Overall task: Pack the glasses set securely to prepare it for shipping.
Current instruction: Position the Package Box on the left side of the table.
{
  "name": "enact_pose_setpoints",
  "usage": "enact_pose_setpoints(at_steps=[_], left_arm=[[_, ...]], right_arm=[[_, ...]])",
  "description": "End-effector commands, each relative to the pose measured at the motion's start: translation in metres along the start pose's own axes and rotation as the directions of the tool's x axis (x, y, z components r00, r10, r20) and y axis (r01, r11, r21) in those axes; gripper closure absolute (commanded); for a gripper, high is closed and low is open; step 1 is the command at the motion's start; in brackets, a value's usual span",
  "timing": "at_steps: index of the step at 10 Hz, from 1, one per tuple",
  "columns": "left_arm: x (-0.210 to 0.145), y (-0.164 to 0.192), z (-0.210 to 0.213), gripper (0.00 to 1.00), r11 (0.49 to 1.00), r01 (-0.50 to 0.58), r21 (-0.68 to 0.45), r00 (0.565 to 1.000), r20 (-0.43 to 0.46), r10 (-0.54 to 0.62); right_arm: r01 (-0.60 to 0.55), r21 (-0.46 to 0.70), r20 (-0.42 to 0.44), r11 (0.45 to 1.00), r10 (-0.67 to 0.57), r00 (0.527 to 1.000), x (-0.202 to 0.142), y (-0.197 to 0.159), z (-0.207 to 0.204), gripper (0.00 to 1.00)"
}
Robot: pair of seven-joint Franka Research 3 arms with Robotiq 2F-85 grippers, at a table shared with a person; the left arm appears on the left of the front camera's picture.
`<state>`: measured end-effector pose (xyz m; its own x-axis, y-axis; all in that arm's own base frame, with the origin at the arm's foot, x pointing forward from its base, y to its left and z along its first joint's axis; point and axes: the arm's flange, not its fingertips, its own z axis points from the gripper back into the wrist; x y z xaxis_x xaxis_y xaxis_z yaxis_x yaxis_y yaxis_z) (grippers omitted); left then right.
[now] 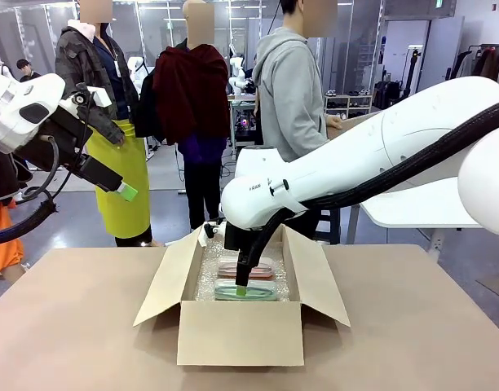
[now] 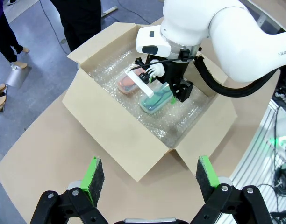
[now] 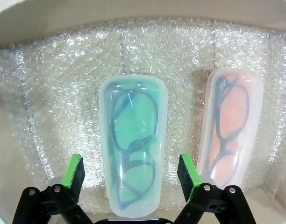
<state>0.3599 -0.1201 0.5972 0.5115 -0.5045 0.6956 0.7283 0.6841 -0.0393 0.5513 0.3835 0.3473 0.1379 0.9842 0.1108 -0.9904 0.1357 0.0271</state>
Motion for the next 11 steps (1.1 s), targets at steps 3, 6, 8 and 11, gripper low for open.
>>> enact_pose_setpoints(at_steps=[3, 6, 8, 11], left_arm=[[-0.001, 0.001, 0.001, 0.00, 1.000, 0.004, -0.010, 1.000, 0.019, -0.004], [-0.001, 0.001, 0.001, 0.00, 1.000, 0.004, -0.010, 1.000, 0.019, -0.004], [-0.001, 0.001, 0.001, 0.00, 1.000, 0.004, -0.010, 1.000, 0.019, -0.004], [-0.001, 0.001, 0.001, 0.00, 1.000, 0.004, -0.010, 1.000, 0.019, -0.004]], right_arm=[[-0.006, -0.002, 0.002, 1.000, 0.006, 1.000, 0.001, 0.001, 0.001, 0.00], [0.000, 0.000, 0.000, 1.000, 0.000, 1.000, 0.000, 0.000, 0.000, 0.00], [0.039, 0.007, -0.019, 0.999, -0.039, 0.999, -0.024, 0.022, 0.061, 0.00], [0.130, 0.030, -0.026, 0.991, -0.129, 0.991, -0.062, 0.042, 0.109, 0.00]])
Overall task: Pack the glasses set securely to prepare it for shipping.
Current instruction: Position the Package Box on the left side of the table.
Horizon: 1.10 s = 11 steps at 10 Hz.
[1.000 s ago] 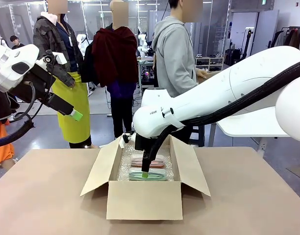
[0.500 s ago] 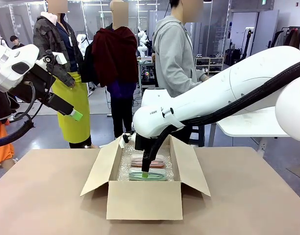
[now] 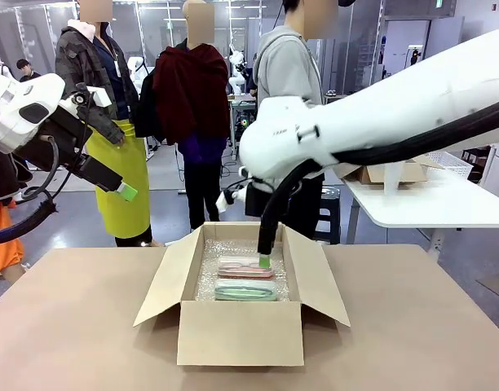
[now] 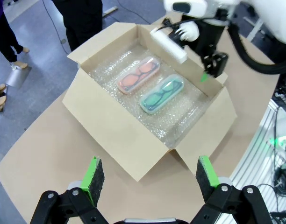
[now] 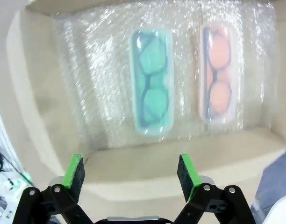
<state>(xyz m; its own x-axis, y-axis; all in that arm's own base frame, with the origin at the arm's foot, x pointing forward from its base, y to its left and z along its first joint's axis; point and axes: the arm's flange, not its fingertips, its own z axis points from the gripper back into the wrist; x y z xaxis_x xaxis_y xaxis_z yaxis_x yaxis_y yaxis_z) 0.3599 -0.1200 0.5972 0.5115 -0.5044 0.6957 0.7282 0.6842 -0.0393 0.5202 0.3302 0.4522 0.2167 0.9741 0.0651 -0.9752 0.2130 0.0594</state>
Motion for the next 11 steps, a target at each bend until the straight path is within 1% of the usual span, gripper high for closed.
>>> enact_pose_setpoints(at_steps=[1, 2, 3, 4, 5, 6, 7, 8, 10, 11], left_arm=[[-0.001, 0.001, 0.001, 0.00, 1.000, 0.004, -0.010, 1.000, 0.019, -0.004], [-0.001, 0.001, 0.001, 0.00, 1.000, 0.004, -0.010, 1.000, 0.019, -0.004], [-0.001, 0.001, 0.001, 0.00, 1.000, 0.004, -0.010, 1.000, 0.019, -0.004], [-0.001, 0.001, 0.001, 0.00, 1.000, 0.004, -0.010, 1.000, 0.019, -0.004], [-0.001, 0.001, 0.001, 0.00, 1.000, 0.004, -0.010, 1.000, 0.019, -0.004], [-0.001, 0.001, 0.001, 0.00, 1.000, 0.004, -0.010, 1.000, 0.019, -0.004], [-0.001, 0.001, 0.001, 0.00, 1.000, 0.004, -0.010, 1.000, 0.019, -0.004], [-0.001, 0.001, 0.001, 0.00, 1.000, 0.004, -0.010, 1.000, 0.019, -0.004], [-0.001, 0.001, 0.001, 0.00, 1.000, 0.004, -0.010, 1.000, 0.019, -0.004], [-0.001, 0.001, 0.001, 0.00, 1.000, 0.004, -0.010, 1.000, 0.019, -0.004]], right_arm=[[0.081, 0.006, 0.057, 0.997, -0.081, 0.995, -0.032, 0.020, 0.008, 0.00], [0.125, -0.007, 0.077, 0.992, -0.124, 0.989, -0.048, 0.028, 0.019, 0.00], [0.204, -0.008, 0.109, 0.979, -0.202, 0.973, -0.073, 0.039, 0.031, 0.00], [0.294, -0.002, 0.154, 0.956, -0.291, 0.944, -0.101, 0.050, 0.037, 0.00], [0.381, -0.010, 0.206, 0.925, -0.371, 0.906, -0.128, 0.065, 0.042, 0.00], [0.466, -0.026, 0.271, 0.884, -0.442, 0.855, -0.153, 0.081, 0.045, 0.00], [0.563, -0.039, 0.328, 0.825, -0.522, 0.787, -0.185, 0.099, 0.051, 0.00], [0.636, -0.050, 0.356, 0.770, -0.581, 0.732, -0.214, 0.111, 0.059, 0.00], [0.747, -0.050, 0.385, 0.663, -0.678, 0.627, -0.265, 0.129, 0.080, 0.00], [0.799, -0.058, 0.398, 0.599, -0.720, 0.569, -0.287, 0.137, 0.093, 0.00]])
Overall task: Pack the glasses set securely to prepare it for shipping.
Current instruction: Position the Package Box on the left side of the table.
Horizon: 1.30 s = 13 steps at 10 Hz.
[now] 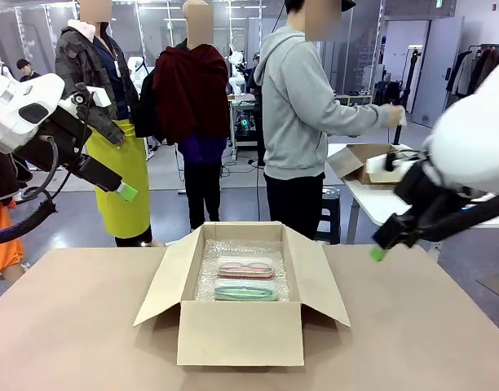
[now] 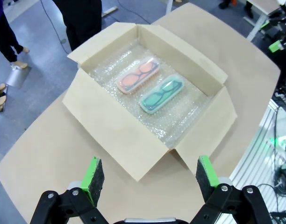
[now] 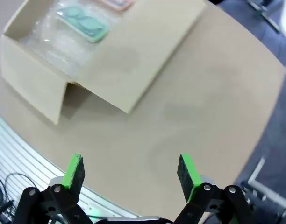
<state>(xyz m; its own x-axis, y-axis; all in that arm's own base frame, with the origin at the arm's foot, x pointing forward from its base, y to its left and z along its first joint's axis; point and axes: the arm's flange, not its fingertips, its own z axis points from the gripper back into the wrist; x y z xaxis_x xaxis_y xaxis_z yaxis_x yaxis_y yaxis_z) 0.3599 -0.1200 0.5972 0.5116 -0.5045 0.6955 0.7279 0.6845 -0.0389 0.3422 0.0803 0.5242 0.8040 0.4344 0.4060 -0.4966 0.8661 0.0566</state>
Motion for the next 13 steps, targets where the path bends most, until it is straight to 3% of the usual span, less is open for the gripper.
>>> enact_pose_setpoints(at_steps=[1, 4, 6, 7, 13], left_arm=[[-0.001, 0.001, 0.001, 0.00, 1.000, 0.004, -0.011, 1.000, 0.019, -0.004], [-0.001, 0.001, 0.001, 0.00, 1.000, 0.004, -0.011, 1.000, 0.019, -0.004], [-0.001, 0.001, 0.001, 0.00, 1.000, 0.004, -0.011, 1.000, 0.019, -0.004], [-0.001, 0.001, 0.001, 0.00, 1.000, 0.004, -0.011, 1.000, 0.019, -0.004], [-0.001, 0.001, 0.001, 0.00, 1.000, 0.004, -0.011, 1.000, 0.019, -0.004]], right_arm=[[0.126, -0.092, -0.021, 0.988, -0.128, 0.992, -0.016, -0.005, 0.031, 0.00], [0.308, -0.156, 0.033, 0.938, -0.307, 0.951, -0.035, -0.020, 0.057, 0.00], [0.286, -0.172, 0.074, 0.943, -0.277, 0.958, -0.035, -0.022, 0.053, 0.00], [0.279, -0.144, 0.034, 0.950, -0.277, 0.960, -0.035, -0.027, 0.059, 0.00], [0.279, -0.144, 0.034, 0.950, -0.277, 0.960, -0.035, -0.027, 0.059, 0.00]])
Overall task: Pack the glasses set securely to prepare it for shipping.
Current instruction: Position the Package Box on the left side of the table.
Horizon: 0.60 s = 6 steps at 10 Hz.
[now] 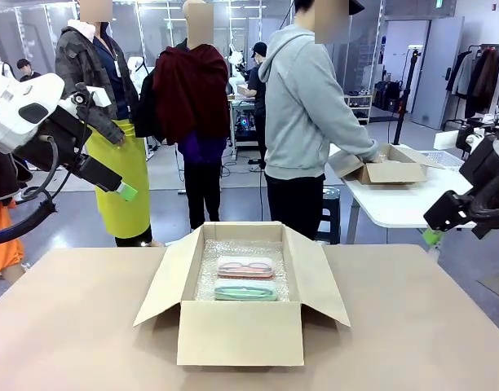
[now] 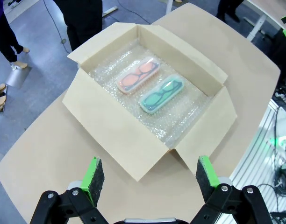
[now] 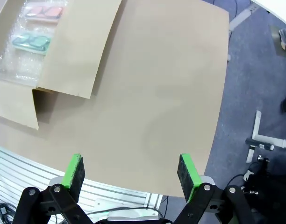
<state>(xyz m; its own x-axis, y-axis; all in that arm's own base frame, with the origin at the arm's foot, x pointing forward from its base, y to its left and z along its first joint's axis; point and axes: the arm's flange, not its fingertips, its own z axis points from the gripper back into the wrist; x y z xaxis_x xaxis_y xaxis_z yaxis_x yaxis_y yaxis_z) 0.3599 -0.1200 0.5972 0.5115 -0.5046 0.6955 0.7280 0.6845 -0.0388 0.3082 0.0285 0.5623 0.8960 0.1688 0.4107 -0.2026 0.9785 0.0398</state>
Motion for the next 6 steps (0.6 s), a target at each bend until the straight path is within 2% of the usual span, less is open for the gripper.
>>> enact_pose_setpoints(at_steps=[1, 4, 5, 6], left_arm=[[-0.001, 0.001, 0.001, 0.00, 1.000, 0.004, -0.011, 1.000, 0.019, -0.004], [0.000, 0.000, 0.000, 0.00, 1.000, 0.000, 0.000, 1.000, 0.000, 0.000], [-0.002, 0.027, -0.013, 0.00, 0.993, -0.109, -0.043, 0.994, -0.026, 0.108], [-0.009, 0.053, -0.022, 0.00, 0.980, -0.196, -0.038, 0.980, -0.036, 0.195]], right_arm=[[0.000, -0.004, -0.006, 1.000, 0.000, 1.000, -0.001, -0.001, 0.000, 0.00], [0.000, -0.004, -0.006, 1.000, 0.000, 1.000, -0.001, -0.001, 0.000, 0.00], [0.000, -0.004, -0.006, 1.000, 0.000, 1.000, -0.001, -0.001, 0.000, 0.00], [0.000, -0.004, -0.006, 1.000, 0.000, 1.000, -0.001, -0.001, 0.000, 0.00]])
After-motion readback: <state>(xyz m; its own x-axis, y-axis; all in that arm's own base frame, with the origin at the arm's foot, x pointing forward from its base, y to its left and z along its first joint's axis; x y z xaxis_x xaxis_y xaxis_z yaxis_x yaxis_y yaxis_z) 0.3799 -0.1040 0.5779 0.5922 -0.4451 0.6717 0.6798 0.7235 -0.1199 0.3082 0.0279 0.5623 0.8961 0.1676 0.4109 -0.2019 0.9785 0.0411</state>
